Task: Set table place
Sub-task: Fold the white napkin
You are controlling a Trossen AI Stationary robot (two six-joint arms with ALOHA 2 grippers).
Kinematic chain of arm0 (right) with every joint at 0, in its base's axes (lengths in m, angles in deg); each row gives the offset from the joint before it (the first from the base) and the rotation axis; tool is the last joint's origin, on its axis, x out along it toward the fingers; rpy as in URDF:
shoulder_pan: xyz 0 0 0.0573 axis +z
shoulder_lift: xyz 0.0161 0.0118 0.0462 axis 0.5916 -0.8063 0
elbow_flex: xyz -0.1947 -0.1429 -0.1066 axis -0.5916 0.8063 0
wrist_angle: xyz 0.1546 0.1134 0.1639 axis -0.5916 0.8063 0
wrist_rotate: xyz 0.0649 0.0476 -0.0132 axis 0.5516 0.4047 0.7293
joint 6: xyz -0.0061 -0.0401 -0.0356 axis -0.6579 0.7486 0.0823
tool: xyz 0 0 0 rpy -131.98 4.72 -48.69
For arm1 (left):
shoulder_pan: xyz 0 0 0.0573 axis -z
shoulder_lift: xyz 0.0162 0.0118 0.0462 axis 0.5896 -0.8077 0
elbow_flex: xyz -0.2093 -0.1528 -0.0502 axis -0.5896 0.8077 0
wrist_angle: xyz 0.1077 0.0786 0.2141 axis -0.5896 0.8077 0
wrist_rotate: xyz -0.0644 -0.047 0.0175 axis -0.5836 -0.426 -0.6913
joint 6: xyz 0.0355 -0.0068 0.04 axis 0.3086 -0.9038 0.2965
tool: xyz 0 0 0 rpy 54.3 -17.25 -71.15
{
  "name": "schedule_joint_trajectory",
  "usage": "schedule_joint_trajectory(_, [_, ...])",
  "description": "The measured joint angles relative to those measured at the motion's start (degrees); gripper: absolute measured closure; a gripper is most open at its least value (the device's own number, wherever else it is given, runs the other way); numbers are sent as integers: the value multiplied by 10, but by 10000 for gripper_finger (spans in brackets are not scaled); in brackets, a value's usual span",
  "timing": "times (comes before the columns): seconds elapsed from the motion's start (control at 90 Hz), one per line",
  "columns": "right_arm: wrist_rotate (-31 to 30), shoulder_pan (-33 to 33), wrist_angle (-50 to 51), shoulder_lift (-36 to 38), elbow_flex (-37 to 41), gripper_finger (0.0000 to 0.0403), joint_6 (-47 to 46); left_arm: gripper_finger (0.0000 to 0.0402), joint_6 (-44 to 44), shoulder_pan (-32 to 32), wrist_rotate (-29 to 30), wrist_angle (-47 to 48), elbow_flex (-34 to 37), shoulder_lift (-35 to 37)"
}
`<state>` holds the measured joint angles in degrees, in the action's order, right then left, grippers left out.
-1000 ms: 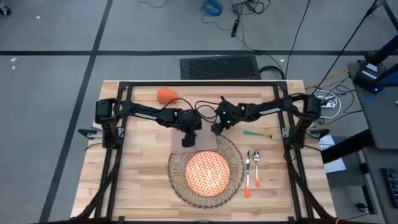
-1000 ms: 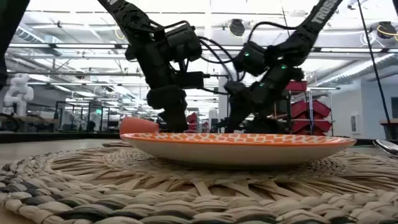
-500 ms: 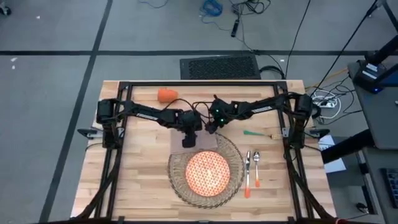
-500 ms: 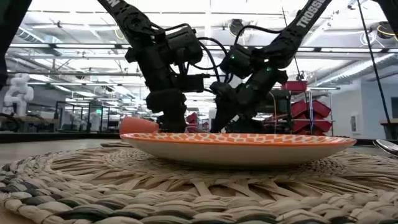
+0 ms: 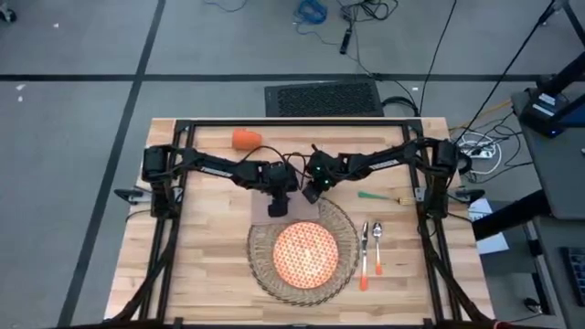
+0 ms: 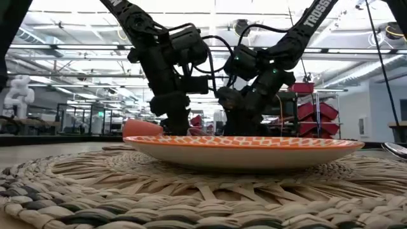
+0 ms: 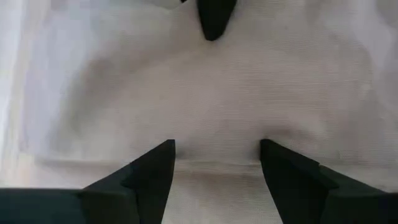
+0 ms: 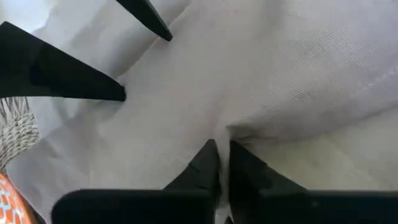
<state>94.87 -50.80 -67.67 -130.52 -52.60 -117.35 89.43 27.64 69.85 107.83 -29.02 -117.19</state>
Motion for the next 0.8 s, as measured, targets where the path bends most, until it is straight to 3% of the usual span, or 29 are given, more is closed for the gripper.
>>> schedule_joint_trajectory(0.322, [-24, 1, 51, 52, -3, 402, 7, 182, -5, -1, 6, -6, -1, -1])
schedule_joint_trajectory(0.567, [-58, 11, 184, 47, -89, 403, 37, 182, -5, 2, 14, -5, -13, -2])
schedule_joint_trajectory(0.8, [-66, 11, 246, 45, -142, 403, 46, 182, -5, 4, 36, -4, -19, 5])
